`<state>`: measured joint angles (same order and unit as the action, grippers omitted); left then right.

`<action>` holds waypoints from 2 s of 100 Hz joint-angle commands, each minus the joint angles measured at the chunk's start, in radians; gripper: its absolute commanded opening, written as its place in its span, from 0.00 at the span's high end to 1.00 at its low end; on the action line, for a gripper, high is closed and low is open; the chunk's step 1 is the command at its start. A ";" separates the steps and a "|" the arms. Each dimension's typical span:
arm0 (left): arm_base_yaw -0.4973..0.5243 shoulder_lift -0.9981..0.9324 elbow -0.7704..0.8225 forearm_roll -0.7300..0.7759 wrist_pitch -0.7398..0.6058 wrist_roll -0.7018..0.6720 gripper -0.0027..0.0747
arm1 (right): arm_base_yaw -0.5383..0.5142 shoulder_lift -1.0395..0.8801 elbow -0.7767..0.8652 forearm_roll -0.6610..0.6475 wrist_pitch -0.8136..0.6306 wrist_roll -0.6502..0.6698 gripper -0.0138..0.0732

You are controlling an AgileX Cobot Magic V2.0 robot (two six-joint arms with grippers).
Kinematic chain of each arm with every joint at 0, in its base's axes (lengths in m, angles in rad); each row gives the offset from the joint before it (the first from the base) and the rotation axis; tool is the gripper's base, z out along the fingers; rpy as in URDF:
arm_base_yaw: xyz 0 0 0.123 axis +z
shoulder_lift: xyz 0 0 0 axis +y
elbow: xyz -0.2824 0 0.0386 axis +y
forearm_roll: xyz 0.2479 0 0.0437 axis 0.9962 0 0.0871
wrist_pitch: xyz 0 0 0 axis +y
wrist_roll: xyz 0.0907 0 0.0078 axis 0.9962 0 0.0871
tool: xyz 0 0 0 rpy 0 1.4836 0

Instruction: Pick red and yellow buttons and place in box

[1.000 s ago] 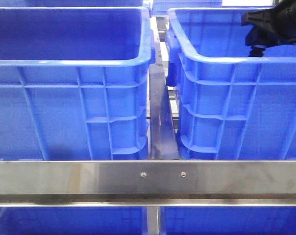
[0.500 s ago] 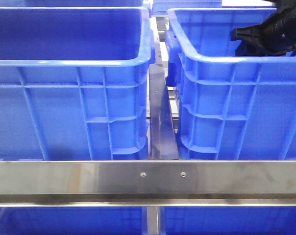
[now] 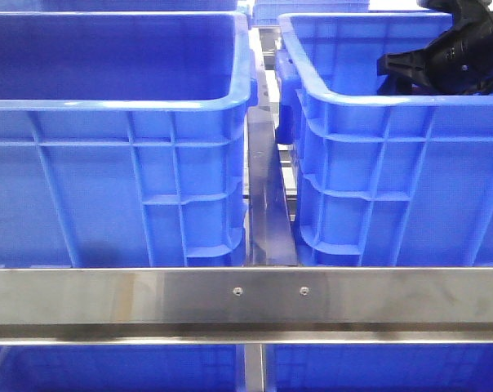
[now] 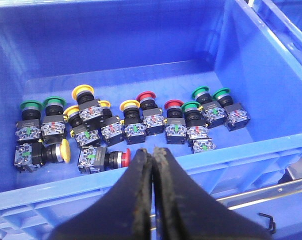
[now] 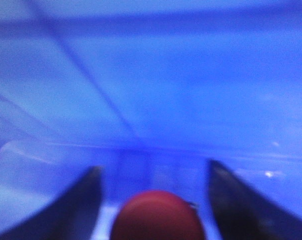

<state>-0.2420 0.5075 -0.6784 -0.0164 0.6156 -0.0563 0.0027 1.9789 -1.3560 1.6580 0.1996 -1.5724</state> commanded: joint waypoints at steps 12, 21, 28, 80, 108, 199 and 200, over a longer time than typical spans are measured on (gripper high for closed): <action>0.001 0.004 -0.026 -0.003 -0.074 -0.010 0.99 | -0.002 -0.131 -0.014 0.012 -0.007 -0.012 0.22; 0.001 0.004 -0.026 -0.003 -0.074 -0.010 0.99 | -0.002 -0.187 0.017 0.012 -0.012 -0.012 0.22; 0.001 0.004 -0.026 -0.003 -0.072 -0.010 0.99 | -0.002 -0.244 0.056 0.012 -0.016 -0.012 0.22; 0.001 0.004 -0.026 -0.003 -0.072 -0.010 0.99 | 0.001 -0.855 0.474 0.019 -0.209 -0.012 0.24; 0.001 0.004 -0.026 -0.003 -0.072 -0.010 0.99 | 0.001 -1.197 0.674 0.055 -0.214 -0.012 0.24; 0.001 0.006 -0.026 -0.003 -0.072 -0.010 0.99 | 0.001 -1.563 0.882 0.072 -0.125 -0.012 0.92; 0.001 0.006 -0.026 -0.003 -0.072 -0.010 0.99 | 0.001 -1.563 0.882 0.072 -0.125 -0.012 0.92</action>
<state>-0.2420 0.5068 -0.6784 -0.0164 0.6156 -0.0581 0.0032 0.4127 -0.4495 1.7264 0.0520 -1.5729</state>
